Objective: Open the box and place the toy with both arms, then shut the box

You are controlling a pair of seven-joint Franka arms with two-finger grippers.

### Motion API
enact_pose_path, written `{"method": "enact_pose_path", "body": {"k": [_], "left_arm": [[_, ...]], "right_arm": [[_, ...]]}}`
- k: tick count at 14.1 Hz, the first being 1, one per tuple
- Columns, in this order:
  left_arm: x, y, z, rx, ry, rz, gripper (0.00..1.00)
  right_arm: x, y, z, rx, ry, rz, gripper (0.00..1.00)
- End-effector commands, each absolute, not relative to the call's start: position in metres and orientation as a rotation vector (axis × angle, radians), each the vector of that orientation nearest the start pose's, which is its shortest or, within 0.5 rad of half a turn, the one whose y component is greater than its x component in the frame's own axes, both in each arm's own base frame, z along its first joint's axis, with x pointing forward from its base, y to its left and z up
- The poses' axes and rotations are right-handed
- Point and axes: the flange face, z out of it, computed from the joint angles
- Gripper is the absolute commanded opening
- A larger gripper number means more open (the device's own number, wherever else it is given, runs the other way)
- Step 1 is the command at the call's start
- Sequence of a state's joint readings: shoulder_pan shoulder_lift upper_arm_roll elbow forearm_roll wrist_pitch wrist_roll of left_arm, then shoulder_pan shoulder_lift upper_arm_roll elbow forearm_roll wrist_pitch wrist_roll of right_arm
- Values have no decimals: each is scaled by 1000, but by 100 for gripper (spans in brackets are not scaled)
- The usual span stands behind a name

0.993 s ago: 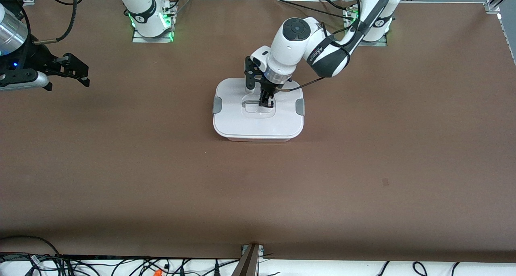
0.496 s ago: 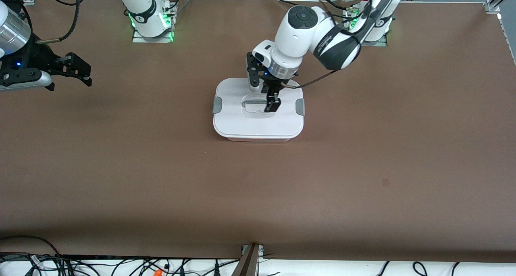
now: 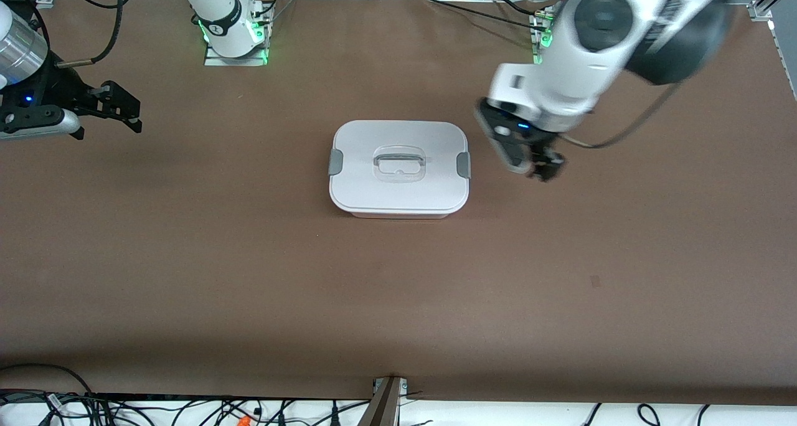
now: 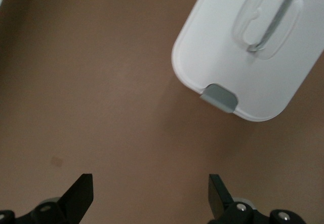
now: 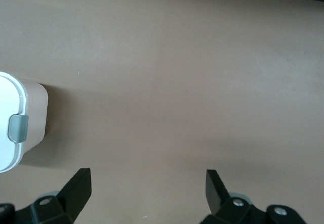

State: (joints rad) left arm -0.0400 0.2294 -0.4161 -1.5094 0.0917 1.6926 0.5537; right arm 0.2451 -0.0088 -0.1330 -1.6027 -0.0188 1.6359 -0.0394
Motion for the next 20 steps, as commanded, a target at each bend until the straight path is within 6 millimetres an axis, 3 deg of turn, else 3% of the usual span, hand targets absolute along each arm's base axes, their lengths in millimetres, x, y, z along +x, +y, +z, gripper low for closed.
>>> {"method": "enact_pose_path", "body": {"k": [1,4,6,9,10,13,17,20], "left_arm": [[603,-165,561,-2915,1332,25,100],[611,-111,593,-3025,1149,-4,100],[602,-79,612,-3045,1028,-19,100],[568,-26,611,-3208,710,-22,100],[558,-20,613,-3226,594,-45,100],[559,-4,616,-3209,241,-75,100],[576,8,591,-3156,156,-60,100],[576,3,588,-3160,72,-50,100]], "right_arm": [[553,59,625,-3150,-214,-50,100],[552,59,623,-3149,-213,-35,100],[552,59,623,-3149,-213,-35,100],[552,58,623,-3149,-211,-32,100],[552,59,623,-3149,-213,-32,100],[552,58,623,-3149,-211,-32,100],[552,58,623,-3149,-213,-32,100],[552,58,623,-3149,-213,-32,100]]}}
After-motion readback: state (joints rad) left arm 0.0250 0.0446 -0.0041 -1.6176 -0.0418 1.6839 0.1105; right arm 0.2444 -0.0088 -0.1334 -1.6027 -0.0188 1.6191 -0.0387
